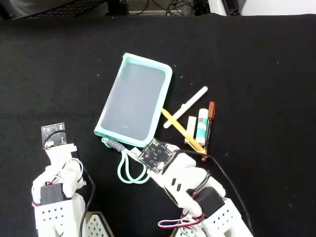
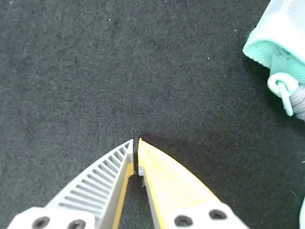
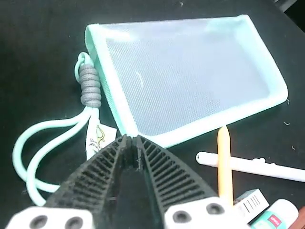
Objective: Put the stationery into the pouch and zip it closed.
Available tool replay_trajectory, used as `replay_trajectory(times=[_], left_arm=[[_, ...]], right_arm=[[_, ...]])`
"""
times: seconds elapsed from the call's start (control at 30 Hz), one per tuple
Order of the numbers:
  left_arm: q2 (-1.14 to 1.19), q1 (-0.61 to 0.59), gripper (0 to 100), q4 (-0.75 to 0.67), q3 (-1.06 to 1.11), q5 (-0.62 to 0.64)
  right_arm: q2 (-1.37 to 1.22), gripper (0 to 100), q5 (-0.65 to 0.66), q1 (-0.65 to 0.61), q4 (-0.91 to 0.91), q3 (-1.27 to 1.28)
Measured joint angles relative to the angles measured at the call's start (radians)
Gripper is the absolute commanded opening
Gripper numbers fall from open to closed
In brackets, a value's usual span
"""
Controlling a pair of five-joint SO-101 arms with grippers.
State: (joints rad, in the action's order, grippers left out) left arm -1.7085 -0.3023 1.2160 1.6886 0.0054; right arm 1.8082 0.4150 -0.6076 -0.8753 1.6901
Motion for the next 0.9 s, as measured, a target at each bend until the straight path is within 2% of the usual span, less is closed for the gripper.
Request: replay_trajectory(times=[0.13, 0.33, 0.53, 0.63, 0.8, 0.9], left_arm=[[0.000, 0.000, 3, 0.000, 0.000, 0.000], [0.000, 0.000, 3, 0.000, 0.000, 0.000], [0.000, 0.000, 3, 0.000, 0.000, 0.000], [0.000, 0.000, 3, 0.000, 0.000, 0.000], [0.000, 0.000, 3, 0.000, 0.000, 0.000], [0.000, 0.000, 3, 0.000, 0.000, 0.000]], right_arm=[[0.000, 23.0, -0.052, -0.005, 0.005, 0.000], [0.000, 13.1, -0.195, -0.017, 0.003, -0.006], [0.000, 23.4, -0.224, -0.028, -0.061, -0.072], [-0.017, 21.1, -0.226, -0.028, -0.055, -0.083], [-0.215, 19.8, -0.216, -0.020, 0.051, -0.164], [-0.387, 19.8, -0.198, 0.083, 0.078, -0.313]])
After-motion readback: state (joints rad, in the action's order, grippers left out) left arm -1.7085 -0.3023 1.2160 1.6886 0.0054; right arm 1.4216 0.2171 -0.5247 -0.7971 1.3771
